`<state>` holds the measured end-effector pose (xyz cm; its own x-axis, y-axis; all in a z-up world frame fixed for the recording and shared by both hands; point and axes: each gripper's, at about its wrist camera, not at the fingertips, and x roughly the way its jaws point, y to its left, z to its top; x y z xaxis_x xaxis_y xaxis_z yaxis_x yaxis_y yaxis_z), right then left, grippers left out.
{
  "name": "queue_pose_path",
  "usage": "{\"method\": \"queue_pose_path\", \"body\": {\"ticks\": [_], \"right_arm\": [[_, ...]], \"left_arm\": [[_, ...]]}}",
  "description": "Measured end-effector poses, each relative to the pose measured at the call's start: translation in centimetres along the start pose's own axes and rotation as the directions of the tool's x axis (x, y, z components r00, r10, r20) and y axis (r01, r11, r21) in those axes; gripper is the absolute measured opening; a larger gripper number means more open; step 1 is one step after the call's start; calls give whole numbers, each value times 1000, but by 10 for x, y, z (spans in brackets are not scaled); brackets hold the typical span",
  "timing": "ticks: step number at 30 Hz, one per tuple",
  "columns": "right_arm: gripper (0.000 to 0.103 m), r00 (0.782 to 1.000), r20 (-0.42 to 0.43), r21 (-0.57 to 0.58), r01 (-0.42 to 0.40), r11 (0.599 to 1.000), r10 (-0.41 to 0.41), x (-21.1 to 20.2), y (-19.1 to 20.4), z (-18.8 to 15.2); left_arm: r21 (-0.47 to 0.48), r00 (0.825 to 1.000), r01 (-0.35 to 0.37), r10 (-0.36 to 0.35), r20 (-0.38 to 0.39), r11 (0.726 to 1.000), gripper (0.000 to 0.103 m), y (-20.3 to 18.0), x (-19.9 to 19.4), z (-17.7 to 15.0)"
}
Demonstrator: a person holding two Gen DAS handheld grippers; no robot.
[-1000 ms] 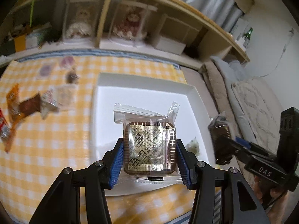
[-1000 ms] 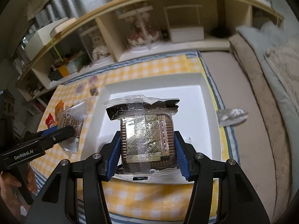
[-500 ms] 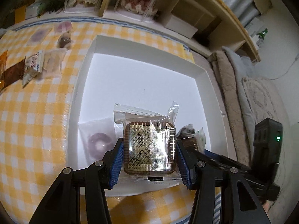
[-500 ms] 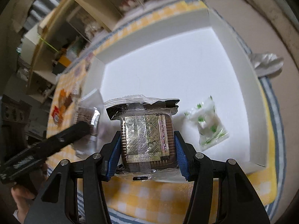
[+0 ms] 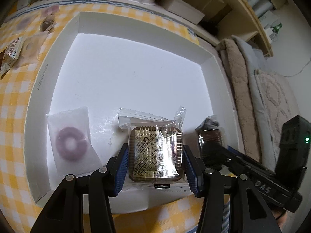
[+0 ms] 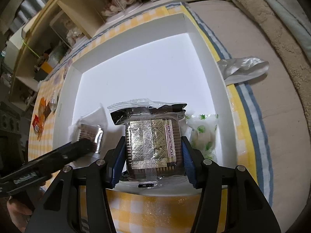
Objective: Organize snacks
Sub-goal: 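Carry both foil cakes into the white tray and release them, then lift both open tools away from the tray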
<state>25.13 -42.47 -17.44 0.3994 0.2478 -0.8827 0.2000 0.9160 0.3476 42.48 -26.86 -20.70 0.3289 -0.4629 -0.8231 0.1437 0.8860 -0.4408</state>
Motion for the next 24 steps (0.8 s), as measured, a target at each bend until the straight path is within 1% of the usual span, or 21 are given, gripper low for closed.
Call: {"method": "queue_pose_path", "body": {"ticks": [1,3,6,7,9,11,14,15,16,17,18,19,20,21,22,24], "right_arm": [[57,1000,-2,2,1,1000,-1,0,0,1],[62,1000,-11,4,0,1000,0,1,1,1],[68,1000,-5,-17,3,1000,-3,-5,4,1],[69,1000,-3,-25,8,1000,-8,-7,6,1],[69,1000,-2,-43,18,999,-18,-10,9,1],[69,1000,1,-60,28,998,-28,-15,11,-1],[72,999,9,-75,50,996,-49,-21,11,-4],[75,998,13,-78,57,995,-56,-23,11,-5],[78,998,20,-82,64,995,-62,-25,11,-5],[83,997,29,-88,72,994,-69,-28,11,-7],[86,996,38,-92,80,993,-77,-32,11,-8],[88,996,44,-95,86,992,-82,-35,11,-9],[94,995,50,-96,91,991,-87,-37,11,-10],[100,994,58,-95,97,991,-91,-40,11,-11],[102,993,68,-96,103,990,-97,-43,11,-12],[103,989,88,-101,129,986,-120,-50,11,-15]], "left_arm": [[1,1000,-4,4,-3,1000,52,-1,1,0],[6,1000,-17,17,0,1000,54,-1,1,1],[33,999,-35,35,16,999,62,-4,-6,1],[44,999,-43,42,23,998,65,-6,-9,1],[64,998,-54,52,34,997,67,-10,-14,1],[86,997,-66,62,44,994,73,-14,-22,-3],[111,995,-82,76,56,990,81,-19,-31,-9],[115,995,-85,79,58,990,82,-18,-35,-11],[120,995,-86,80,60,989,86,-17,-39,-13],[122,995,-88,81,61,989,90,-17,-41,-15],[126,995,-88,81,63,988,92,-16,-45,-17],[131,994,-91,83,65,987,96,-15,-48,-19],[136,994,-94,86,66,986,100,-15,-52,-21],[140,994,-97,88,68,985,102,-14,-54,-23],[143,994,-99,90,70,985,103,-13,-58,-25],[147,993,-103,93,72,984,103,-13,-65,-29]]}}
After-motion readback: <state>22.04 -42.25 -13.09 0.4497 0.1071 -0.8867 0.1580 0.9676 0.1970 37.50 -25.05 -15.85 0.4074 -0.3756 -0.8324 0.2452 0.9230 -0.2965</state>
